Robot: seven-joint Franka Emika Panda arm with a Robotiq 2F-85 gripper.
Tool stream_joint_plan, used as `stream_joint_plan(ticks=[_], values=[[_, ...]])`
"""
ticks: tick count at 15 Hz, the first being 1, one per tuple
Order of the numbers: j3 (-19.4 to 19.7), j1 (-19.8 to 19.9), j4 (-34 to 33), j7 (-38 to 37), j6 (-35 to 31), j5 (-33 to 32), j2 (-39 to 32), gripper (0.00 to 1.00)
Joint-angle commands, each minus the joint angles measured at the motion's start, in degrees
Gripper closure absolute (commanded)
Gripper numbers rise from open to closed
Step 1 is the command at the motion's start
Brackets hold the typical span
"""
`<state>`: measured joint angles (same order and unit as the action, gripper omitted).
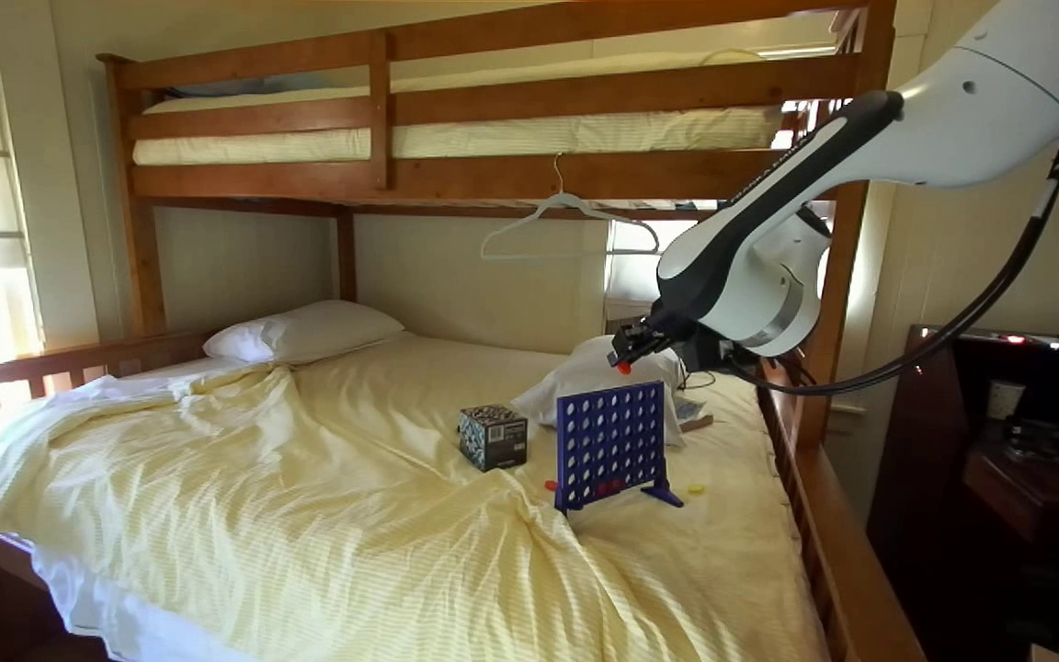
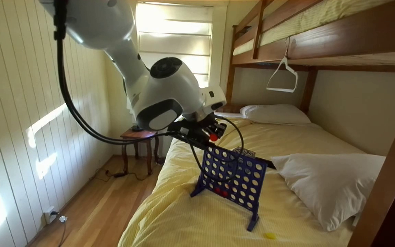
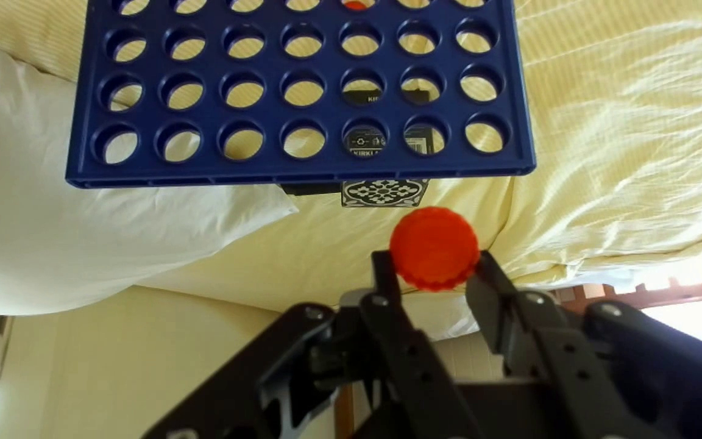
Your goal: Put one orange chip in the blue gameboard.
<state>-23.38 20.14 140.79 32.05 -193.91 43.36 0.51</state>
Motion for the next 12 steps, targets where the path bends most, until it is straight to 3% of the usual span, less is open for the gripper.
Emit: stream_joint_plan(ticks=[1,2,3,12], values=[[0.0,0.0,0.0,0.0,0.0,0.0,0.0,0.66],[0.0,0.0,0.0,0.0,0.0,0.0,0.0,0.66],[-0.1,-0.2,-0.6,-0.4,-1.5,-0.3,-0.7,0.91],[-1.3,0.6,-5.8,-3.3,-3.5,-4.6,-6.4,0.91]])
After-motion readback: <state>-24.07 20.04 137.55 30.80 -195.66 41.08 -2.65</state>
